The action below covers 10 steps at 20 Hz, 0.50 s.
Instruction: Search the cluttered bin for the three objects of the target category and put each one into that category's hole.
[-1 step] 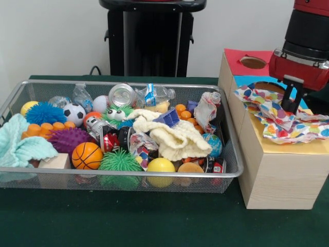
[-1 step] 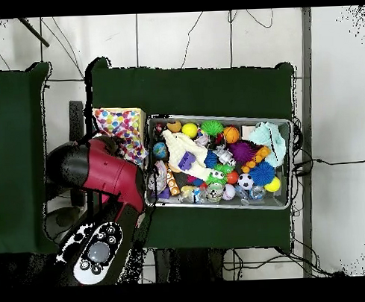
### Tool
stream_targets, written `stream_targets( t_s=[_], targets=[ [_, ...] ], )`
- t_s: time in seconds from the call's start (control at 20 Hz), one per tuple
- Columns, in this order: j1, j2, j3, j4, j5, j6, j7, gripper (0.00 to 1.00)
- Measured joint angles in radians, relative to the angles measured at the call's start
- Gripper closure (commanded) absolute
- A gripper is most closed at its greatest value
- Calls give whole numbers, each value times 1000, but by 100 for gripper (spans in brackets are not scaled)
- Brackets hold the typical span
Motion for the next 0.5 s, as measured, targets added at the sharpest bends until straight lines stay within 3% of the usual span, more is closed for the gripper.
stream_targets(
  t_s=[0.5],
  targets=[
    [1, -19, 24, 34, 1, -69, 0, 100]
  ],
)
